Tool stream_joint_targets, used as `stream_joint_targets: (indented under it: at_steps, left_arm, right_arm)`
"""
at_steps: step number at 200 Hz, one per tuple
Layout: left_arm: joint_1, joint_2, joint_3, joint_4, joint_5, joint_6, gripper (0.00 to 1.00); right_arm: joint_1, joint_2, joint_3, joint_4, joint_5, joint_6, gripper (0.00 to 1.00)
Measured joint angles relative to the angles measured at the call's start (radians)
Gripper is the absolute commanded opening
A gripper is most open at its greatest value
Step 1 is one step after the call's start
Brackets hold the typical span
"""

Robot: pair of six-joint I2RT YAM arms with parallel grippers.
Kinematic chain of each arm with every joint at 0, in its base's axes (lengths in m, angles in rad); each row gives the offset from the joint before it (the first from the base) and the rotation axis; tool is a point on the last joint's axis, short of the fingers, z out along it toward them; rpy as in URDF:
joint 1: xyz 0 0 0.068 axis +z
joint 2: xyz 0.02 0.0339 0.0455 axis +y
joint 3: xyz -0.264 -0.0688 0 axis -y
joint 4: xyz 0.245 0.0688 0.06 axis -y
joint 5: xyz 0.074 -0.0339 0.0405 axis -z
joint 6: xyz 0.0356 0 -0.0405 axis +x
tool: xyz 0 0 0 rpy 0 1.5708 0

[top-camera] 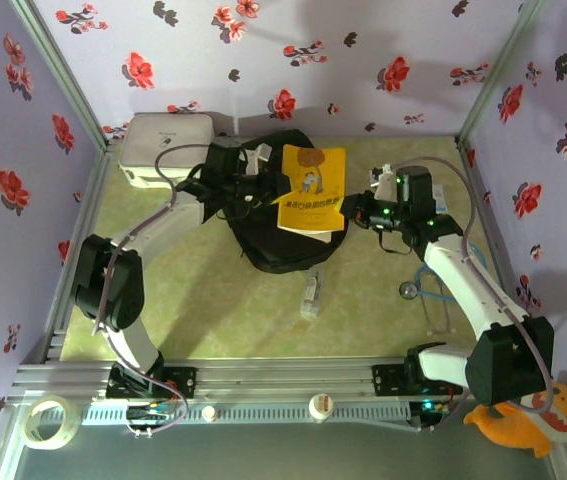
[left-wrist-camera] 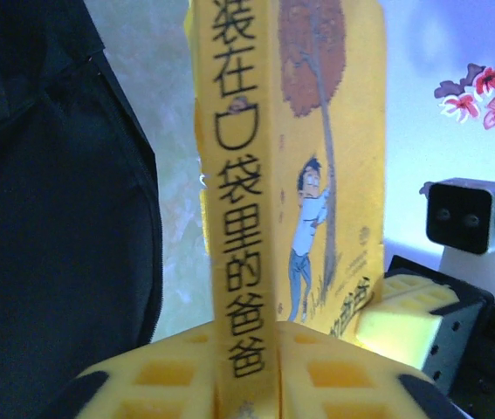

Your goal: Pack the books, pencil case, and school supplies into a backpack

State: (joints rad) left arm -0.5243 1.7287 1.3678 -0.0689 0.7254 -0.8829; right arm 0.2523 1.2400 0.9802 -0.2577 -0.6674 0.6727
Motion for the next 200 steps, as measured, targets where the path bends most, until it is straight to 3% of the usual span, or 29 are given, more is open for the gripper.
stream_joint_targets:
  at_steps: [32,51,86,121,149,200]
  left_arm:
    - [0.004,-0.010,0.000,-0.002,-0.015,0.002,0.05]
    - [0.010,-0.020,-0.006,-0.008,-0.044,0.002,0.03]
    - [0.042,-0.070,-0.071,0.013,-0.154,-0.024,0.04]
    - [0.071,-0.157,-0.162,0.093,-0.308,-0.097,0.05]
    - [0.076,-0.190,-0.195,0.194,-0.387,-0.172,0.05]
    - [0.076,-0.206,-0.269,0.377,-0.427,-0.339,0.05]
  right_arm:
    - [0.001,0.008,-0.002,-0.005,0.018,0.012,0.55]
    - [0.002,0.001,-0.021,0.018,0.043,0.044,0.71]
    - [0.030,-0.042,-0.120,0.135,0.117,0.193,0.83]
    - [0.166,-0.079,-0.158,0.269,0.251,0.353,0.95]
    - [0.259,-0.071,-0.160,0.367,0.341,0.452,0.98]
    - [0.349,0.015,-0.161,0.541,0.459,0.617,0.98]
